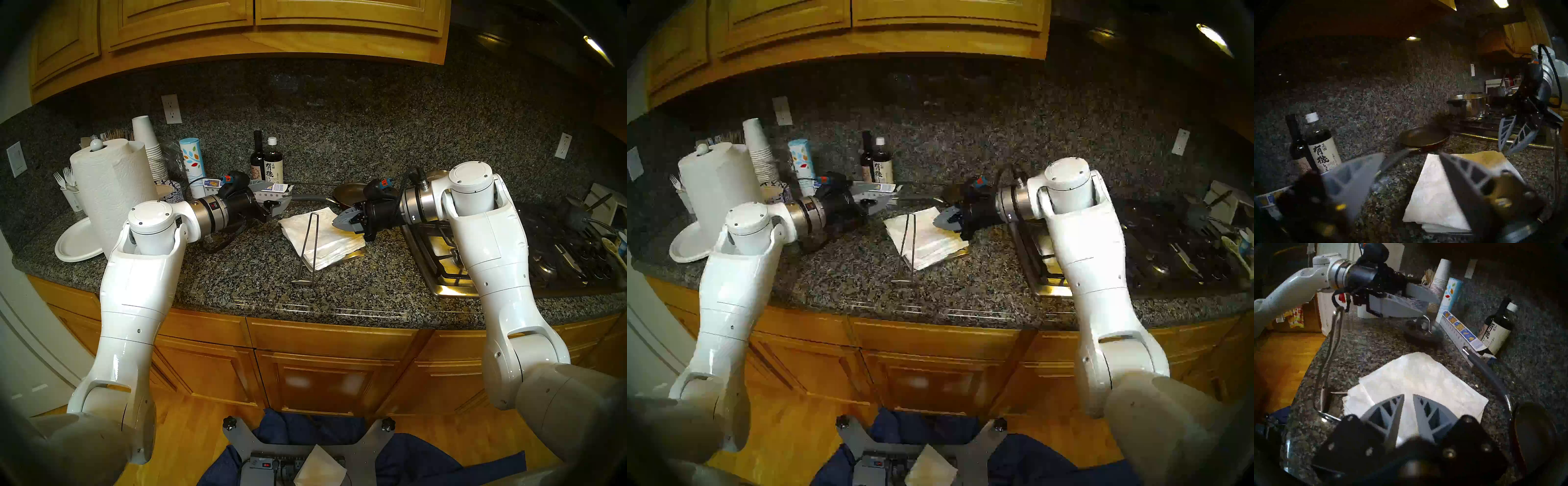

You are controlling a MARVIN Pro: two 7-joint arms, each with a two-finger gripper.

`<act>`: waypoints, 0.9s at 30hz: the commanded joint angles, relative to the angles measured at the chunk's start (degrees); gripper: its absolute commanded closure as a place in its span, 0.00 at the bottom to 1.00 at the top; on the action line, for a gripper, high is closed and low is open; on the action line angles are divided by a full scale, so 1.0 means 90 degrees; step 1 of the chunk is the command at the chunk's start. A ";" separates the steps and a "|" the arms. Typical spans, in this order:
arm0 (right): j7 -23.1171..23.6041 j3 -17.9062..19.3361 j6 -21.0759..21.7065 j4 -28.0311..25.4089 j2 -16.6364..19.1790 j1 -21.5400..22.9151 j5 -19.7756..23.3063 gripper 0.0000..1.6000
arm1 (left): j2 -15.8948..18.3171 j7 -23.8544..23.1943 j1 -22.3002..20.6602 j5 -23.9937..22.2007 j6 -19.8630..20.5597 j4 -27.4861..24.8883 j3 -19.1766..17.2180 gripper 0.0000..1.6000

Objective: Take napkin out of napkin holder

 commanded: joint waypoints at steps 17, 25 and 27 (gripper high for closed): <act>0.0076 -0.0431 0.0132 -0.0310 0.0291 0.0201 0.0379 0.48 | -0.0148 -0.0048 -0.0277 -0.0266 -0.0127 0.0153 -0.0200 0.00; 0.0076 -0.0632 0.0079 -0.0156 0.0328 0.0275 0.0346 0.36 | -0.0146 -0.0120 -0.0285 -0.0269 -0.0157 0.0232 -0.0258 0.00; 0.0076 -0.0696 0.0063 -0.0133 0.0337 0.0316 0.0332 0.39 | -0.0144 -0.0135 -0.0277 -0.0268 -0.0158 0.0219 -0.0283 0.00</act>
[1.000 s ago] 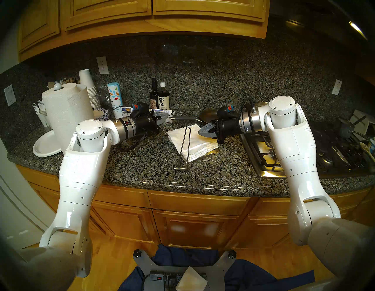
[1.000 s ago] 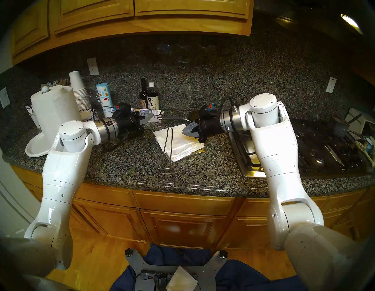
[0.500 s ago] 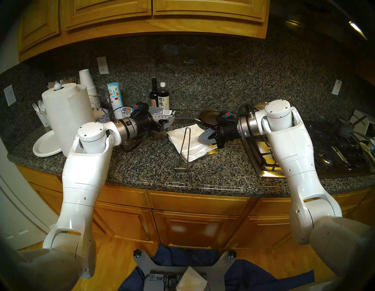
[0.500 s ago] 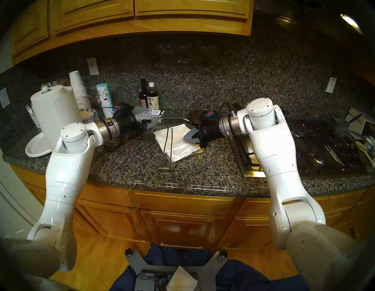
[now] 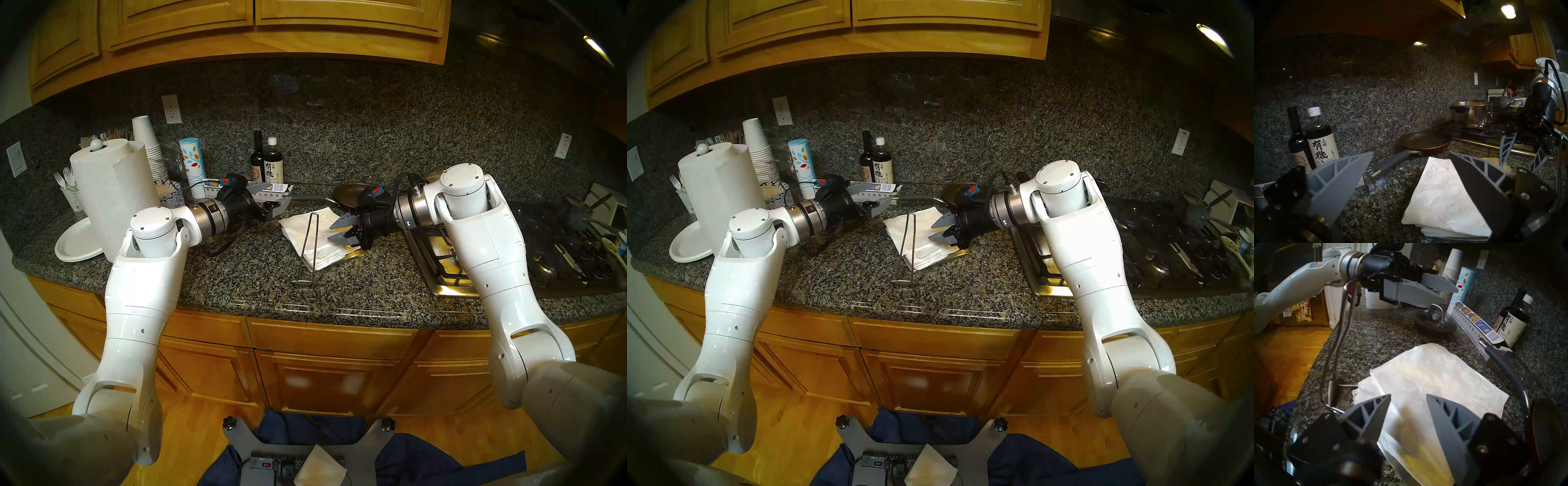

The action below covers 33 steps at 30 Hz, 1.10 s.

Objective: Take napkin out of napkin holder

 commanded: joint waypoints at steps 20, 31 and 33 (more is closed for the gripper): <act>0.0146 -0.0434 -0.0140 0.0203 0.0142 0.0509 0.0015 0.47 | -0.0029 -0.0139 -0.0280 -0.0051 -0.0051 -0.0119 -0.0173 0.00; 0.0067 -0.0427 -0.0232 0.0292 0.0115 0.0586 -0.0053 0.42 | -0.0051 -0.0168 -0.0281 -0.0029 -0.0050 -0.0130 -0.0191 0.00; 0.0035 -0.0428 -0.0260 0.0281 0.0111 0.0583 -0.0072 0.43 | -0.0054 -0.0175 -0.0282 -0.0025 -0.0046 -0.0131 -0.0194 0.00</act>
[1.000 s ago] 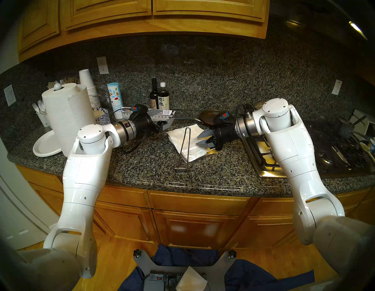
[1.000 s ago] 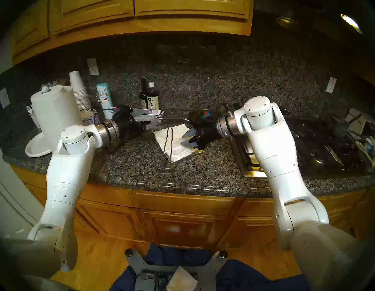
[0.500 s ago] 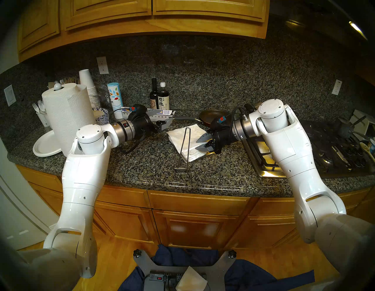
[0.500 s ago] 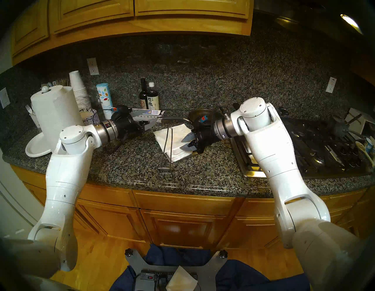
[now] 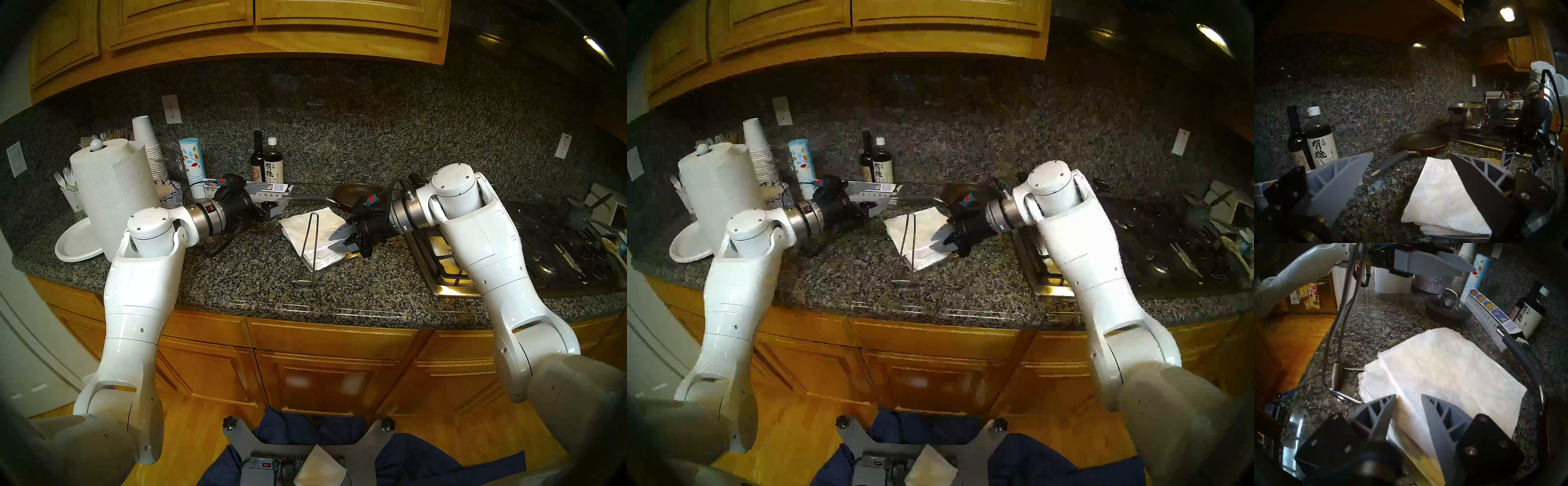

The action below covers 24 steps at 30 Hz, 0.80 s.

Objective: Take napkin out of napkin holder

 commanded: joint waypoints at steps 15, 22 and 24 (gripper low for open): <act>-0.0044 -0.0059 -0.0088 0.0011 -0.0056 0.0390 -0.0158 0.38 | -0.0009 -0.0036 -0.0219 -0.0081 -0.0016 -0.0204 -0.0152 0.00; -0.0119 -0.0074 -0.0116 -0.0033 -0.0066 0.0371 -0.0297 0.45 | -0.0008 -0.0073 -0.0194 -0.0090 -0.0013 -0.0205 -0.0206 0.00; -0.0158 -0.0045 -0.0129 -0.0033 -0.0094 0.0366 -0.0317 0.51 | -0.0009 -0.0082 -0.0191 -0.0085 -0.0017 -0.0205 -0.0215 0.00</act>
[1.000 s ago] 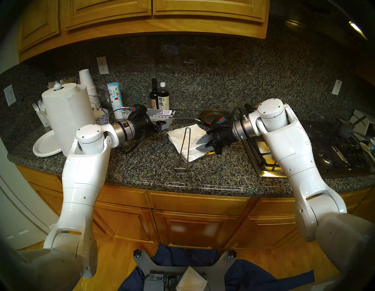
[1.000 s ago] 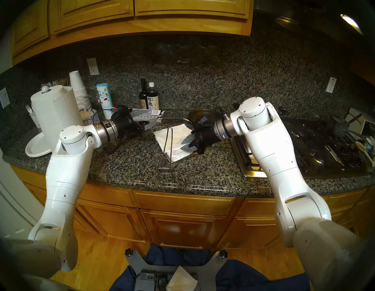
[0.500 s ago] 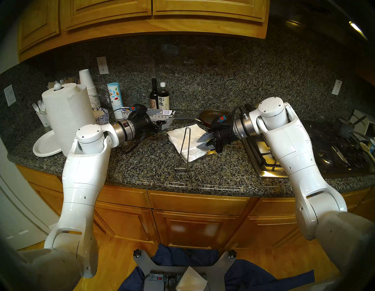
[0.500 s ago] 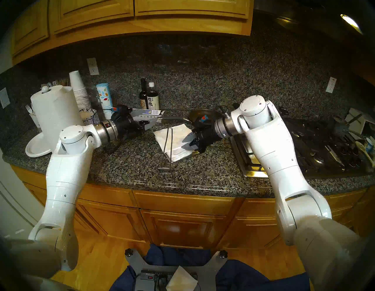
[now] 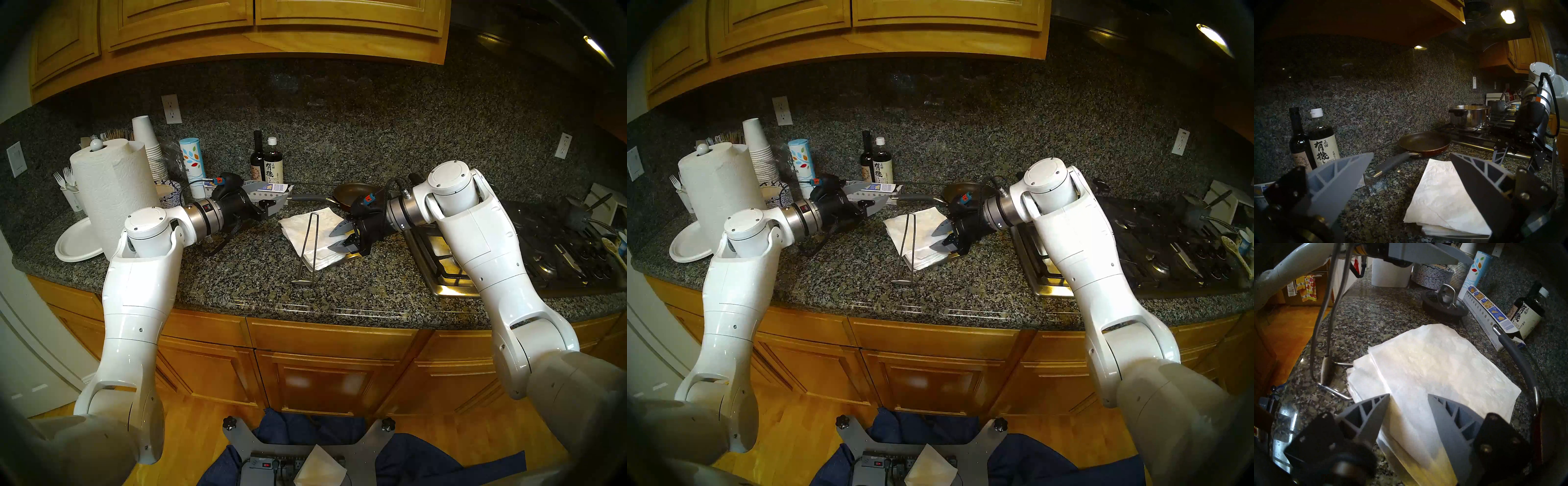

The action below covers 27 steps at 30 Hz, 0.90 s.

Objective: Take napkin out of napkin holder

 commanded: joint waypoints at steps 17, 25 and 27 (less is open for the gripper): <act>0.0021 0.0266 0.0035 -0.0221 -0.0041 0.0260 0.0073 0.44 | 0.0006 -0.0082 -0.0227 -0.0040 -0.0017 -0.0158 -0.0096 0.00; 0.0068 0.0243 0.0046 -0.0181 -0.0056 0.0284 0.0060 0.37 | -0.0005 -0.0115 -0.0250 -0.0050 0.0004 -0.0133 -0.0104 0.00; 0.0053 0.0235 0.0033 -0.0117 -0.0079 0.0305 0.0040 0.39 | -0.0004 -0.0121 -0.0253 -0.0046 -0.0002 -0.0130 -0.0107 0.00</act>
